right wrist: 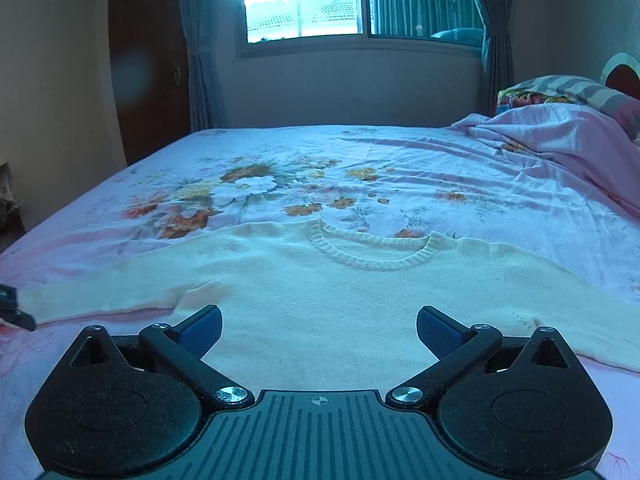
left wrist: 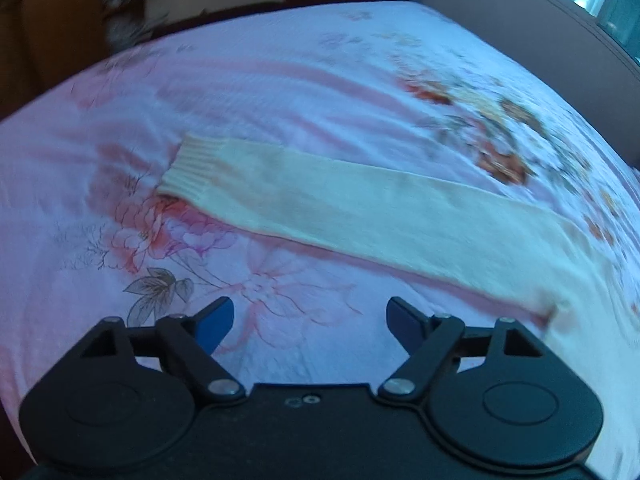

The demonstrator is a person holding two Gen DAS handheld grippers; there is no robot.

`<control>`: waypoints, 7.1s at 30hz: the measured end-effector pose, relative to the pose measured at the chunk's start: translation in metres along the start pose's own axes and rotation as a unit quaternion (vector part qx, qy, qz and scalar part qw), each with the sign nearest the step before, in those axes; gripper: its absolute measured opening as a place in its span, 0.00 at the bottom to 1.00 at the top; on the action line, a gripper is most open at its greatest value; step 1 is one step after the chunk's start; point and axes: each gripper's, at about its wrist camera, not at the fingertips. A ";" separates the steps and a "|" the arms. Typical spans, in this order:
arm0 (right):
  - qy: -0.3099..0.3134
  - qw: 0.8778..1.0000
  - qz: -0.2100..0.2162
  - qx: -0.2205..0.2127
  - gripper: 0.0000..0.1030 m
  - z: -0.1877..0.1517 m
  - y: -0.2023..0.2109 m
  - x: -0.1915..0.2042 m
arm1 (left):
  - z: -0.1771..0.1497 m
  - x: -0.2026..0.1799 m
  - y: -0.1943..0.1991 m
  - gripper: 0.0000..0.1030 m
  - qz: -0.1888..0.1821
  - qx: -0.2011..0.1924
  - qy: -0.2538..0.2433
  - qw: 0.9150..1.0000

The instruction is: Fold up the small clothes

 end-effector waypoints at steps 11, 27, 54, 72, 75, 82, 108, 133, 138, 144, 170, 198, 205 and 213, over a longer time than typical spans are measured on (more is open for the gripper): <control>0.002 1.000 -0.006 0.026 1.00 -0.004 -0.056 -0.006 | 0.032 0.044 -0.059 0.78 0.024 0.012 0.118 0.993; -0.013 0.999 -0.020 0.042 1.00 -0.013 -0.064 -0.017 | 0.056 0.052 -0.062 0.03 -0.012 -0.065 0.153 0.986; -0.067 0.996 -0.029 0.057 0.99 -0.030 -0.010 -0.099 | -0.079 -0.217 0.042 0.33 -0.312 -0.018 -0.297 0.902; -0.108 0.988 0.004 0.111 0.02 -0.004 -0.063 -0.076 | -0.039 -0.189 -0.011 0.35 -0.183 -0.061 -0.264 0.945; -0.097 0.994 -0.021 0.045 0.02 0.008 -0.026 -0.091 | -0.040 -0.191 -0.007 0.35 -0.194 -0.069 -0.262 0.943; -0.117 0.986 -0.052 0.109 0.02 -0.041 0.004 -0.133 | -0.066 -0.204 -0.016 0.37 -0.194 -0.049 -0.289 0.936; -0.233 0.971 -0.031 0.037 0.04 -0.022 -0.016 -0.197 | -0.058 -0.199 -0.027 0.52 -0.154 -0.070 -0.285 0.943; -0.110 0.989 -0.054 0.089 0.04 -0.037 -0.028 -0.168 | 0.013 -0.266 -0.104 0.68 -0.124 -0.072 -0.247 0.958; -0.100 0.989 -0.058 0.092 0.04 -0.047 -0.038 -0.171 | 0.023 -0.260 -0.105 0.60 -0.111 -0.071 -0.241 0.961; -0.092 0.993 -0.045 0.061 0.04 -0.031 -0.007 -0.155 | -0.016 -0.228 -0.040 0.60 -0.158 -0.104 -0.302 0.934; -0.159 0.980 -0.060 0.102 0.39 -0.039 -0.007 -0.186 | -0.086 -0.212 -0.011 0.66 -0.154 -0.063 -0.300 0.939; -0.302 0.916 -0.258 0.063 0.39 -0.068 0.103 -0.358 | -0.100 -0.238 0.015 0.71 -0.169 -0.074 -0.296 0.937; -0.385 0.873 -0.294 0.052 0.38 -0.079 0.128 -0.414 | -0.129 -0.287 0.035 0.71 -0.192 -0.045 -0.305 0.932; -0.429 0.849 -0.308 0.025 0.13 -0.075 0.123 -0.446 | -0.180 -0.325 0.043 0.69 -0.202 -0.006 -0.320 0.926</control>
Point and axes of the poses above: each gripper's, at about its wrist camera, not at the fingertips, and y roughly against the way its jaws point, x to its left, z to its top, and after that the axes turned 3 degrees about -x, right-handed
